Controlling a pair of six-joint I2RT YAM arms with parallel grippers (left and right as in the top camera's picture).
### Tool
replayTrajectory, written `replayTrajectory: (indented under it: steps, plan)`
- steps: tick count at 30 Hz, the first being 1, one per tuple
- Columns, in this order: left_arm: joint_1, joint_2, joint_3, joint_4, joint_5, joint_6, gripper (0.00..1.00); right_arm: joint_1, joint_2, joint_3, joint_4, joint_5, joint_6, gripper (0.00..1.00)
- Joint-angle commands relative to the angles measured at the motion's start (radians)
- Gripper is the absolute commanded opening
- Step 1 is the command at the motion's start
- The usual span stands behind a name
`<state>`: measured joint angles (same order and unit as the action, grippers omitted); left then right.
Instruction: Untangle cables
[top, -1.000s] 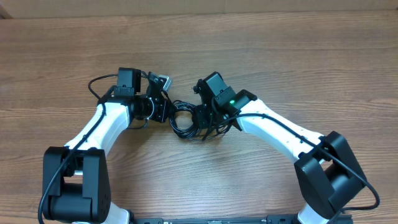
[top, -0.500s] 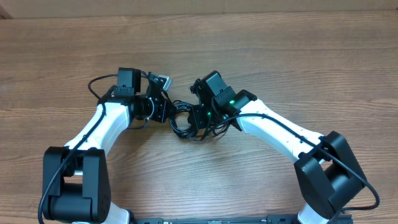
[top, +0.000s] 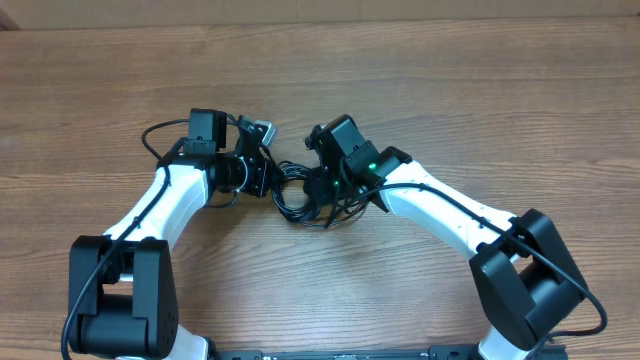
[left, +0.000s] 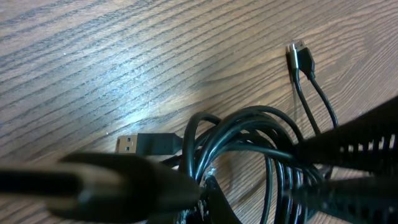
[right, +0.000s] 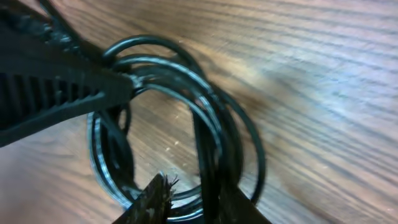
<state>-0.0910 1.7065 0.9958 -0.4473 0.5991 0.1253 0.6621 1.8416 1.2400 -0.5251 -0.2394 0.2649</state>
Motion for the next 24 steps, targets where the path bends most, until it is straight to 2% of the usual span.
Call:
replayTrajectory:
  steps: [1, 10, 11, 12, 13, 15, 17, 18, 20, 22, 24]
  plan:
    - [0.006, -0.029, 0.029, 0.007, 0.022, -0.018, 0.04, 0.005, 0.007, -0.01, 0.001, -0.126, 0.024, 0.25]
    - [0.006, -0.029, 0.029, 0.007, 0.022, -0.018, 0.04, 0.005, 0.018, -0.034, 0.0, -0.181, 0.027, 0.25]
    - [0.006, -0.029, 0.029, 0.007, 0.022, -0.018, 0.04, 0.005, 0.018, -0.05, 0.023, -0.182, 0.027, 0.23]
    - [0.006, -0.029, 0.029, 0.007, 0.022, -0.018, 0.04, 0.005, 0.018, -0.051, 0.059, -0.182, 0.027, 0.11]
    - [0.006, -0.029, 0.029, 0.007, 0.021, -0.018, 0.04, 0.005, 0.018, -0.047, 0.106, -0.185, 0.06, 0.05]
    - [0.006, -0.029, 0.029, 0.008, 0.021, -0.018, 0.04, 0.002, 0.016, -0.046, 0.16, -0.224, 0.103, 0.04]
    - [0.015, -0.029, 0.029, 0.019, -0.05, -0.104, 0.04, -0.004, 0.009, -0.034, 0.149, -0.237, 0.114, 0.04]
    - [0.034, -0.029, 0.029, 0.012, -0.18, -0.234, 0.04, -0.01, -0.003, -0.031, 0.151, -0.237, 0.137, 0.04]
    - [0.08, -0.029, 0.029, -0.003, -0.249, -0.353, 0.04, -0.021, -0.024, -0.028, 0.166, -0.233, 0.161, 0.04]
    - [0.111, -0.029, 0.028, -0.007, -0.181, -0.357, 0.04, -0.032, -0.044, -0.027, 0.204, -0.233, 0.188, 0.04]
    - [0.131, -0.029, 0.028, -0.009, -0.075, -0.304, 0.04, -0.055, -0.079, -0.027, 0.291, -0.214, 0.251, 0.04]
